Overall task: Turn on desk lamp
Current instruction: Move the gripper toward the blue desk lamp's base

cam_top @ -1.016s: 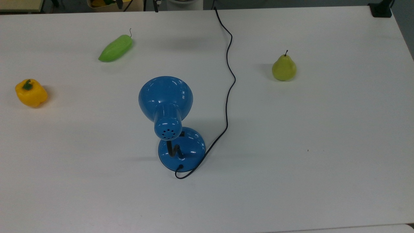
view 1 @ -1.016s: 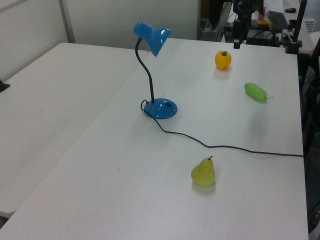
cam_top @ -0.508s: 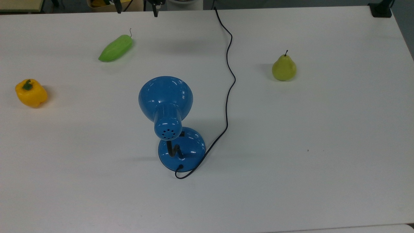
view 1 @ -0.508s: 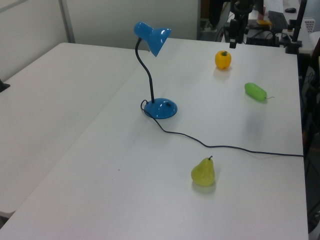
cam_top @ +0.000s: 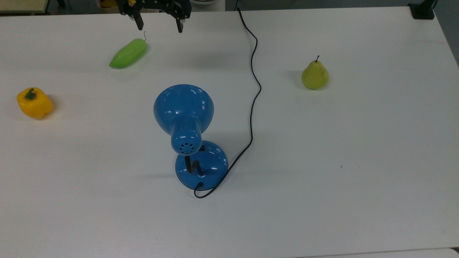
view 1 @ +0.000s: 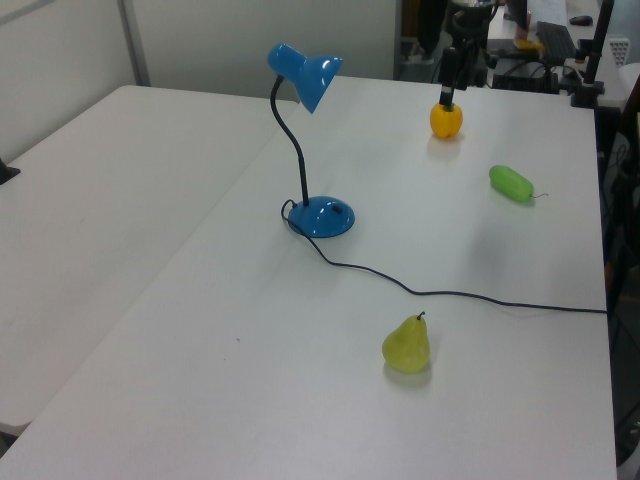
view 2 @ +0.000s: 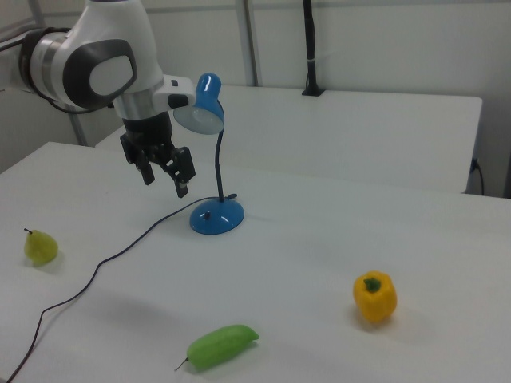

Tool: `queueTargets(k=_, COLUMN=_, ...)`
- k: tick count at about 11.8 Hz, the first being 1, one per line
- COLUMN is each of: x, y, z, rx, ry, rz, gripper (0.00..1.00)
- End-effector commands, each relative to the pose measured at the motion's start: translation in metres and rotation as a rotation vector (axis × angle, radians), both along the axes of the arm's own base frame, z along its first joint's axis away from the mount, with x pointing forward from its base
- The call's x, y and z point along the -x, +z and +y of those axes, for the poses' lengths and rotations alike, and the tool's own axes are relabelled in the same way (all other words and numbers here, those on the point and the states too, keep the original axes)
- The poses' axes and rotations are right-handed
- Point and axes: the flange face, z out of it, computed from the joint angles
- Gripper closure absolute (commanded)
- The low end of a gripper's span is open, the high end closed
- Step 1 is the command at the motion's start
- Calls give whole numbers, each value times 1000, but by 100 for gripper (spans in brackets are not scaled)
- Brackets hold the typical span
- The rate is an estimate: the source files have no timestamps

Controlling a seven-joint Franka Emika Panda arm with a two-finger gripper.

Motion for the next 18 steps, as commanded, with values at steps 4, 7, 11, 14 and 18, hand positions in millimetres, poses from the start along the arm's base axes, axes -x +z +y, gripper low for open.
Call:
queueTargets(k=4, x=-27, y=-17, z=4, rx=-26, ry=62, rz=-79, gripper=100)
queueTargets(k=7, x=-49, y=-38, z=21, rx=-21, ry=76, rz=-144, gripper=100)
queueTargets(k=11, x=-73, y=-67, z=35, rx=-44, ry=54, rz=-215, gripper=100)
queueTargets(k=14, x=-97, y=-76, z=43, rx=-51, ry=48, rz=-230, gripper=100)
queueTargets(k=18, x=-123, y=-101, z=53, rx=-48, ry=38, rz=-215, gripper=100)
